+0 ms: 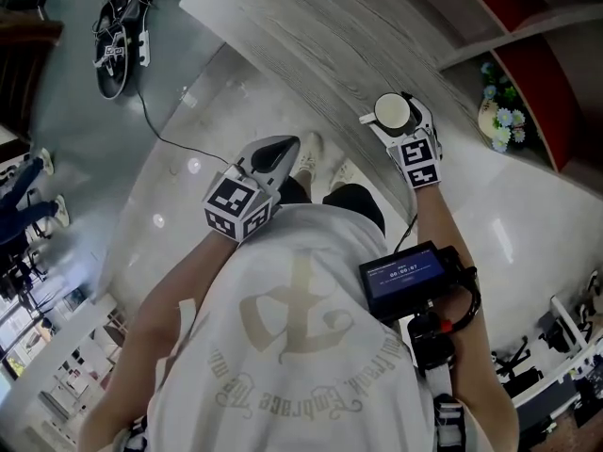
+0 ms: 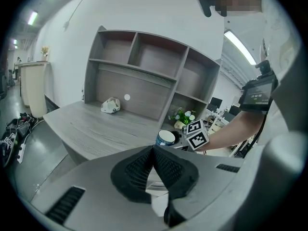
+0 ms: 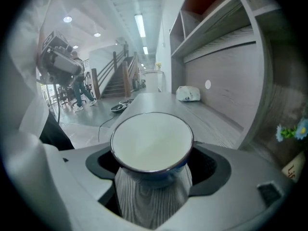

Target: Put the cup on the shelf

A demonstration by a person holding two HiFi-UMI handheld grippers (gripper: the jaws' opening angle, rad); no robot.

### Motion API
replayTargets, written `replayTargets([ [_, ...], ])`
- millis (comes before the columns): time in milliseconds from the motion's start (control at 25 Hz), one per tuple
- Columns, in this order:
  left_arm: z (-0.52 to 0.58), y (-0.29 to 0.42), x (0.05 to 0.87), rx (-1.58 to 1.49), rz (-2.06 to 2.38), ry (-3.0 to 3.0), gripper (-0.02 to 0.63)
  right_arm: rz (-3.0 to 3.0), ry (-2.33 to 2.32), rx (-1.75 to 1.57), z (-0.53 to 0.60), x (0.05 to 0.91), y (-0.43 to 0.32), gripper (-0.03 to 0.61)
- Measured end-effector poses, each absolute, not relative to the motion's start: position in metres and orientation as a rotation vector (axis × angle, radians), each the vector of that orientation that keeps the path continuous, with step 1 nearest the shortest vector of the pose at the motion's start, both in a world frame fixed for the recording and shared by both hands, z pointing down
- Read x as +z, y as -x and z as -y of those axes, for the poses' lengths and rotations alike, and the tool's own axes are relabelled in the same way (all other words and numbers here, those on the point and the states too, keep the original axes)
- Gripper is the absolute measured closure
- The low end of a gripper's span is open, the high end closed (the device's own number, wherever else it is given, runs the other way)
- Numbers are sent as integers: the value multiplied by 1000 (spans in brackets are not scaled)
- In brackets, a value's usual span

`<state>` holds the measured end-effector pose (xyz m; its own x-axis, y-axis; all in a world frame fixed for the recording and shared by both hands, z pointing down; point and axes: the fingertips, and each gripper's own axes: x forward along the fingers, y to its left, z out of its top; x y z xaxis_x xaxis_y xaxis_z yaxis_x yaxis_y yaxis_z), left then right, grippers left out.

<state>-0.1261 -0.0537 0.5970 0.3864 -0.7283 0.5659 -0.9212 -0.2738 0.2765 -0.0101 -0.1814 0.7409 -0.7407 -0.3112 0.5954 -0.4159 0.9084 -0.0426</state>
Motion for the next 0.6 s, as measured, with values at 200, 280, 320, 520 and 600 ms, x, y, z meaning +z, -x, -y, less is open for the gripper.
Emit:
replayTargets([
  [200, 41, 123, 590, 451, 1423, -2075, 612, 2483, -505, 227, 173, 732, 9, 169],
  [280, 38, 120, 590, 454, 1423, -2073, 612, 2487, -505, 224, 172, 732, 7, 173],
  [320, 39, 120, 591, 456, 1423, -2071, 612, 2488, -504, 222, 173, 732, 8, 175],
  [520, 38, 120, 592, 459, 1417, -2071, 611, 2480, -513, 229, 173, 732, 9, 178],
  [600, 33, 119, 589, 457, 1413, -2074, 611, 2480, -523, 243, 169, 729, 7, 178],
])
